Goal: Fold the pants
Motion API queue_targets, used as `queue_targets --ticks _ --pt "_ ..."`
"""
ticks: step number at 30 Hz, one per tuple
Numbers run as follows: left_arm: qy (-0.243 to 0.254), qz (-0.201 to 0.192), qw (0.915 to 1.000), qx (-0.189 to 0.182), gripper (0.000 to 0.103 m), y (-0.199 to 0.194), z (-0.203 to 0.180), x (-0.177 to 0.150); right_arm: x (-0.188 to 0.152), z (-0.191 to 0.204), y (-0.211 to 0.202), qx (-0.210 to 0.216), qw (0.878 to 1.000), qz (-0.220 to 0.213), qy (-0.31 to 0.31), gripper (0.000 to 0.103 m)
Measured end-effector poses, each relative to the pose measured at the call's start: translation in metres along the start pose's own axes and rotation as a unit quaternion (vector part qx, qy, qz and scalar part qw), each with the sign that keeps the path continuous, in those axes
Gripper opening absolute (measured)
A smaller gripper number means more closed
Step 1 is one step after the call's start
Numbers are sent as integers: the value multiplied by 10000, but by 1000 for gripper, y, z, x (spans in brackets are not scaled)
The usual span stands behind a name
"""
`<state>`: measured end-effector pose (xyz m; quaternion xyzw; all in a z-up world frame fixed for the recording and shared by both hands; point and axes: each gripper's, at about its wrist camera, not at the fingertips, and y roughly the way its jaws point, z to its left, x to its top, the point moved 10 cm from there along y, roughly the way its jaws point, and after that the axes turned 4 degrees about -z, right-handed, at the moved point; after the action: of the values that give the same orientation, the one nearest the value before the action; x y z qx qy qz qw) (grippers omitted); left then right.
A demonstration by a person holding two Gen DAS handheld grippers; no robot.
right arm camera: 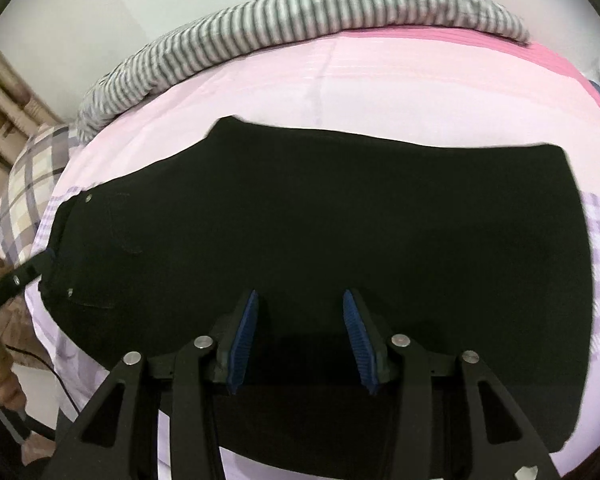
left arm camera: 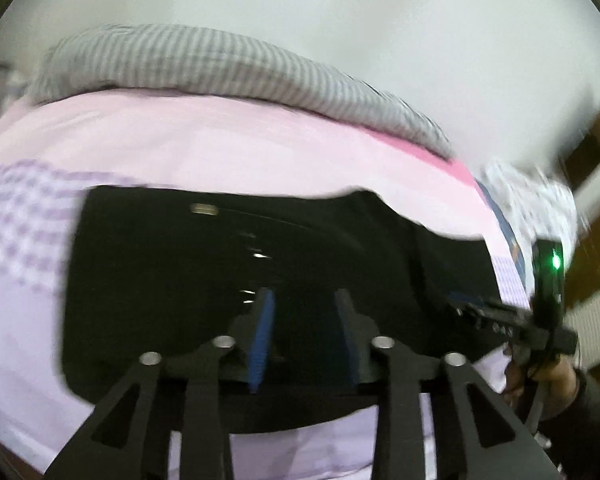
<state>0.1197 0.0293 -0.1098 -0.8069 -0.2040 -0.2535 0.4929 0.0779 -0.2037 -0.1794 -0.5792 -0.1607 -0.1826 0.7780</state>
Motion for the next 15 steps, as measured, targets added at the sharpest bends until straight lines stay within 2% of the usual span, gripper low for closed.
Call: queue_targets --ticks 4,6,9,11,12,15 --pt "-526 -162 9984 134 39 -16 46 10 -1 21 4 152 9999 24 -63 51" --pt "-871 -205 9960 78 42 -22 66 13 -1 27 3 221 9998 26 -18 51" --pt "-1689 -65 9855 -135 44 -23 97 14 1 32 -6 467 9982 -91 361 51" --pt "-2046 74 9783 -323 44 -22 107 12 3 33 -14 579 9968 -202 520 52" --pt "-2291 260 9721 -433 44 -21 115 10 4 34 -17 596 9964 -249 544 53" --pt "-2525 481 9649 -532 44 -27 132 7 7 33 -30 608 9954 -425 609 56"
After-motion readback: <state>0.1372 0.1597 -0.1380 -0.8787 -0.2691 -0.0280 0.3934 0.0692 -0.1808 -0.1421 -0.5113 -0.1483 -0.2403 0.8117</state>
